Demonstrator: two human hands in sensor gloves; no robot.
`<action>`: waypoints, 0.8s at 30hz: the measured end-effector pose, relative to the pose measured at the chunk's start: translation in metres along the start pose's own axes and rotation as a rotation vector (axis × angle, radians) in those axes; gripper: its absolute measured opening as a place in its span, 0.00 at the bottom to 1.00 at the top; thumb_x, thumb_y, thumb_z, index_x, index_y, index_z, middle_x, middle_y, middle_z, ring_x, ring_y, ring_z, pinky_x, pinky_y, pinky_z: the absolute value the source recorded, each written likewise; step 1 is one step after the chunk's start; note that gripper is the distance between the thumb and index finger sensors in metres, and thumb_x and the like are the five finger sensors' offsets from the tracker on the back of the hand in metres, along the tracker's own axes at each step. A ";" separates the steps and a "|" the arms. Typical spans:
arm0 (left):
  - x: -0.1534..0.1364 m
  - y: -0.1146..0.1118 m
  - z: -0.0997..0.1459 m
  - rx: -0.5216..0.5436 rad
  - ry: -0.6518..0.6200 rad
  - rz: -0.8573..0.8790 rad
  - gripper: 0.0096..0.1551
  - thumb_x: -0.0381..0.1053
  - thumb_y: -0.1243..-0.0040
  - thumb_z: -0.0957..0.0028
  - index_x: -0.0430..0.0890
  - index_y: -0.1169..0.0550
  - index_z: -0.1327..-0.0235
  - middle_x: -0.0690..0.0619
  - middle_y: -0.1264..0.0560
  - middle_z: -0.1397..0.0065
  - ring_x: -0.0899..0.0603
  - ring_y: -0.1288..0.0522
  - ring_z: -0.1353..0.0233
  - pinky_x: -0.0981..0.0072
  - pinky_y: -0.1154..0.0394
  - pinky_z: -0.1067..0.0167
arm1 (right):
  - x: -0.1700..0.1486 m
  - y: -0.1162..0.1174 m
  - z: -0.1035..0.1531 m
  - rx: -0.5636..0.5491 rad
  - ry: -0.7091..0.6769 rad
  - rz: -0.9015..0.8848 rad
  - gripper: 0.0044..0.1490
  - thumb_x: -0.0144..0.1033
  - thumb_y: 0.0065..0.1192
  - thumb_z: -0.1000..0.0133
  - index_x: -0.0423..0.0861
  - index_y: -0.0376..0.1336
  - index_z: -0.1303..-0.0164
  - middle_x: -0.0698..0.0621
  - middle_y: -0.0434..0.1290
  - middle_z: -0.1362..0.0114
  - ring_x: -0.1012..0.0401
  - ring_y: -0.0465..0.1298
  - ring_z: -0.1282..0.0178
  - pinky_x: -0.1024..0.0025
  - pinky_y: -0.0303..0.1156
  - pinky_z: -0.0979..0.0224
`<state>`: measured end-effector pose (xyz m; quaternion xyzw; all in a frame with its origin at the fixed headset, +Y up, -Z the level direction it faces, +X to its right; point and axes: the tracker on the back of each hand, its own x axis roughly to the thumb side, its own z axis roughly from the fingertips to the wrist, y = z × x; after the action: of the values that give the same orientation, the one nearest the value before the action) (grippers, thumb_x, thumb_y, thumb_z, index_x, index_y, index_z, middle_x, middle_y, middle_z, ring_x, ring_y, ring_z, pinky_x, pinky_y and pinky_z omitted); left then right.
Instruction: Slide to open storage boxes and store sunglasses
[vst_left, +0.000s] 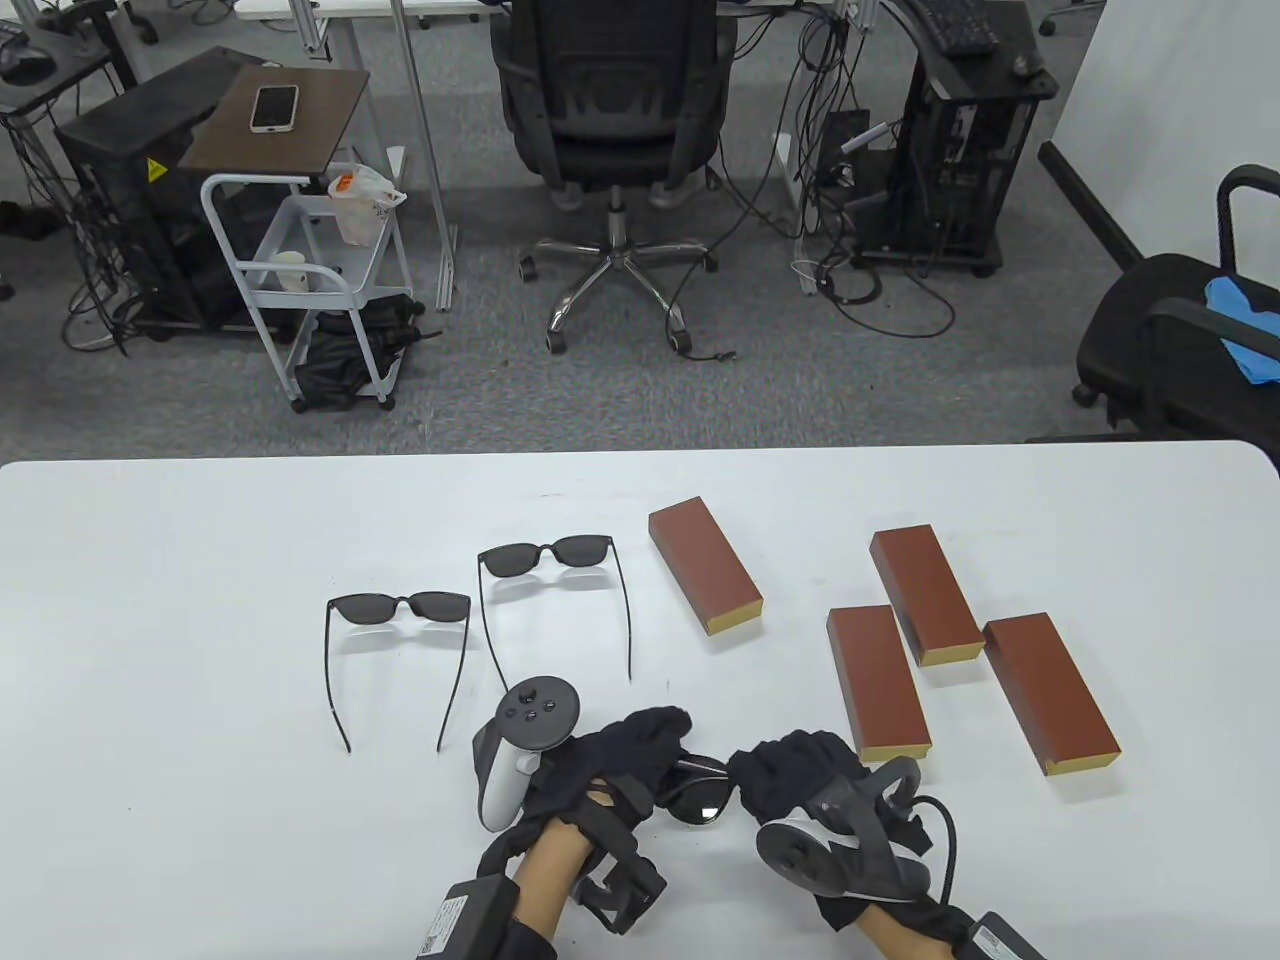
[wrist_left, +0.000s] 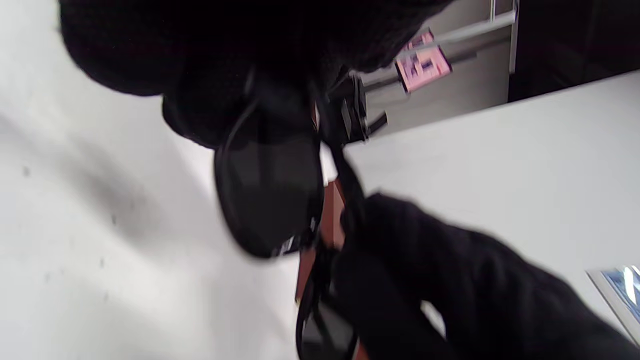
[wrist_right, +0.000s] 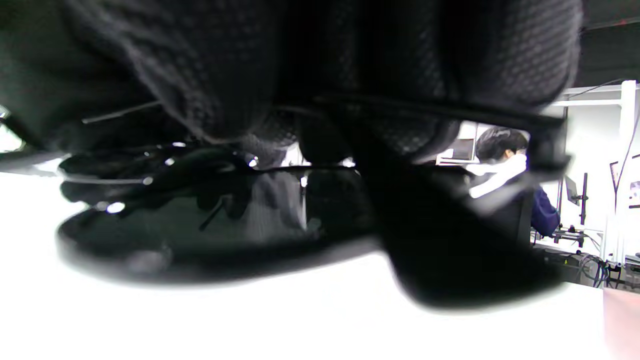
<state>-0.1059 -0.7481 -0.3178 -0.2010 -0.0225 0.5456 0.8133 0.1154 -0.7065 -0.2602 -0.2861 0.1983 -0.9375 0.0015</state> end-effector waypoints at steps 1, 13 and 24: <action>0.001 0.006 0.003 0.057 0.002 -0.023 0.30 0.53 0.43 0.46 0.48 0.27 0.29 0.44 0.20 0.35 0.38 0.18 0.44 0.46 0.22 0.51 | 0.002 0.003 0.000 0.029 -0.011 0.015 0.24 0.42 0.74 0.63 0.50 0.75 0.57 0.47 0.84 0.53 0.51 0.82 0.53 0.53 0.78 0.46; 0.017 0.026 0.019 0.356 -0.045 -0.383 0.36 0.61 0.40 0.49 0.51 0.28 0.27 0.45 0.24 0.29 0.36 0.21 0.37 0.43 0.24 0.45 | 0.011 0.032 0.000 0.297 -0.003 -0.016 0.24 0.44 0.76 0.64 0.51 0.76 0.58 0.48 0.84 0.53 0.52 0.83 0.52 0.53 0.79 0.46; 0.016 0.030 0.019 0.399 -0.046 -0.449 0.35 0.62 0.41 0.49 0.52 0.27 0.28 0.45 0.24 0.29 0.36 0.21 0.37 0.42 0.25 0.45 | 0.006 0.041 0.001 0.349 0.032 -0.063 0.24 0.48 0.74 0.63 0.52 0.76 0.58 0.48 0.84 0.51 0.51 0.83 0.51 0.53 0.78 0.45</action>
<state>-0.1309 -0.7180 -0.3137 -0.0147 0.0227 0.3500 0.9364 0.1067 -0.7450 -0.2712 -0.2724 0.0233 -0.9617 0.0185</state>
